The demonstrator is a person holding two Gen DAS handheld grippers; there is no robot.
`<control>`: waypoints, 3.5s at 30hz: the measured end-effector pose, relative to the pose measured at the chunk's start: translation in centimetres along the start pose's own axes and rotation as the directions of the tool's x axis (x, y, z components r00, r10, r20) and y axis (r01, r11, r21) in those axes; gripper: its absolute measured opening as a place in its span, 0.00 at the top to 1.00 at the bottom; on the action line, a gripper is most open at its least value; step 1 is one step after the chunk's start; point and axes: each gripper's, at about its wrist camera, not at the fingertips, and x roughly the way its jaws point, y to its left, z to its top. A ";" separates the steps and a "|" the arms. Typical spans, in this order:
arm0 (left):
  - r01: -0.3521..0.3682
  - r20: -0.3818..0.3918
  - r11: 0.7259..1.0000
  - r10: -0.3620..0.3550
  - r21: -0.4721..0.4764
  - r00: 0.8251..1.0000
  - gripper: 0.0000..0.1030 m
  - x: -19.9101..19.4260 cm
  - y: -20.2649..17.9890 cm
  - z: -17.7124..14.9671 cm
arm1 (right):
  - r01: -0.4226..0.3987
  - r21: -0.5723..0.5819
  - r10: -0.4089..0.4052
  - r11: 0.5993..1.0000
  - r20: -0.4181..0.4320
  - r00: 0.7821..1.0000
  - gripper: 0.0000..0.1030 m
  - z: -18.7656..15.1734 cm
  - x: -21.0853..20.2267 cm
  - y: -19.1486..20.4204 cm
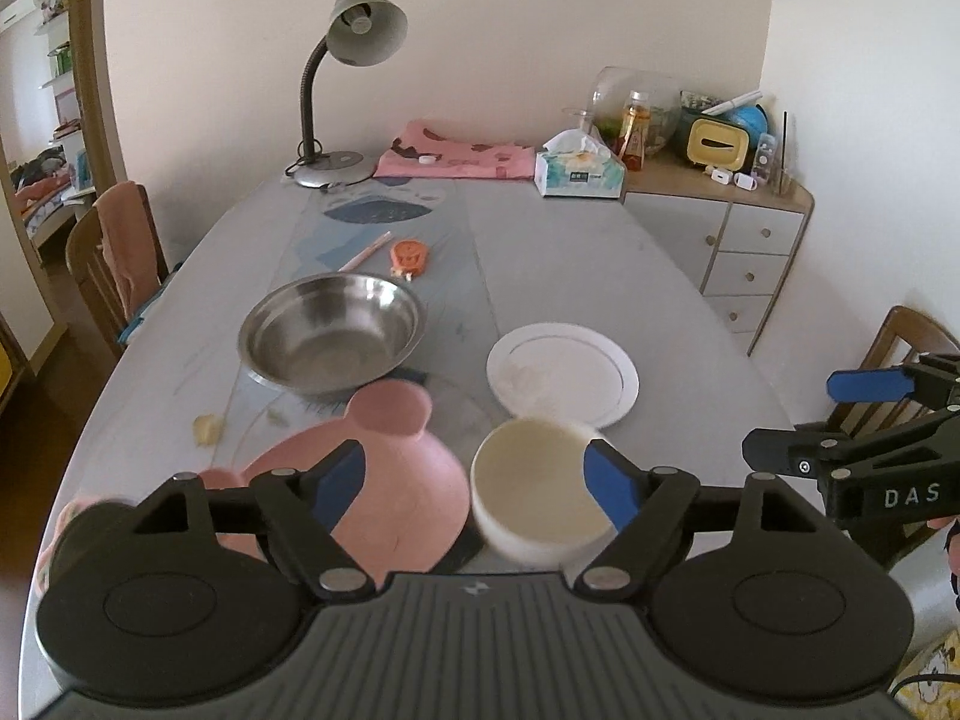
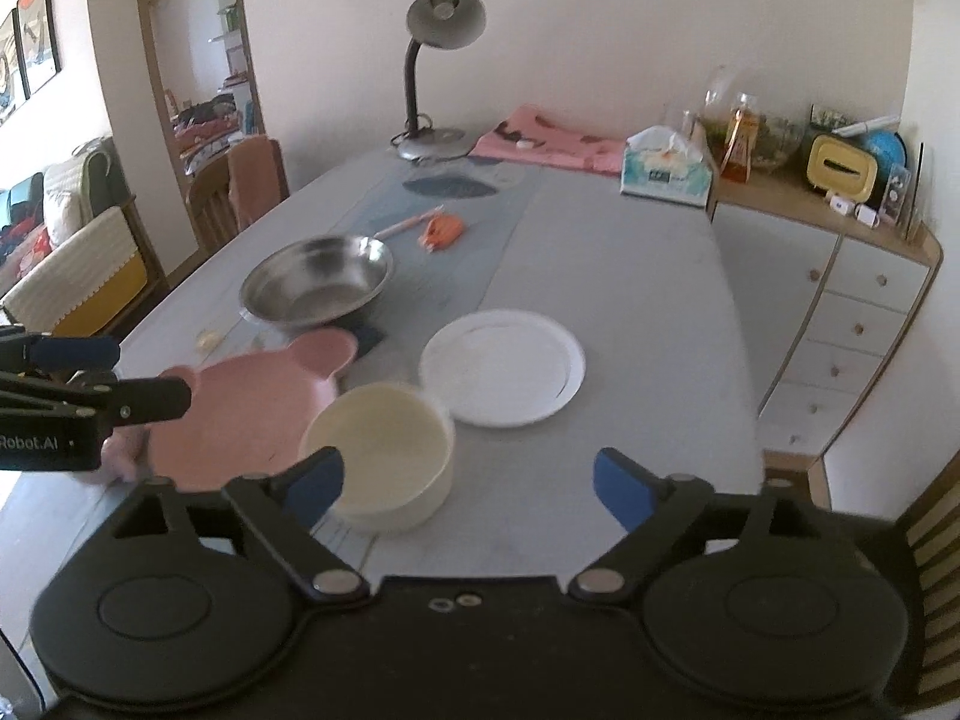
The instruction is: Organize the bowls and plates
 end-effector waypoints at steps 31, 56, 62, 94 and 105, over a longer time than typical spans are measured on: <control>0.017 -0.330 0.996 -0.046 -0.090 0.943 0.22 22.8 -1.6 8.6 | 0.003 0.008 -0.002 1.000 -0.218 0.976 0.17 6.6 18.4 -9.4; -0.002 -0.449 0.980 -0.090 -0.200 0.889 0.70 28.7 0.0 7.2 | -0.047 0.092 0.075 0.995 -0.329 0.941 0.63 6.1 25.1 -10.7; -0.006 -0.450 0.976 -0.095 -0.219 0.888 0.79 29.0 0.3 7.0 | -0.057 0.168 0.111 0.984 -0.334 0.936 0.72 6.0 25.4 -11.8; 0.016 -0.368 0.956 -0.128 -0.293 0.921 0.85 26.1 0.7 7.9 | -0.079 0.302 0.168 0.950 -0.281 0.945 0.88 6.6 22.3 -12.5; 0.034 -0.348 0.959 -0.135 -0.282 0.928 0.85 21.4 0.2 9.2 | -0.063 0.295 0.142 0.953 -0.256 0.956 0.88 7.8 18.0 -11.2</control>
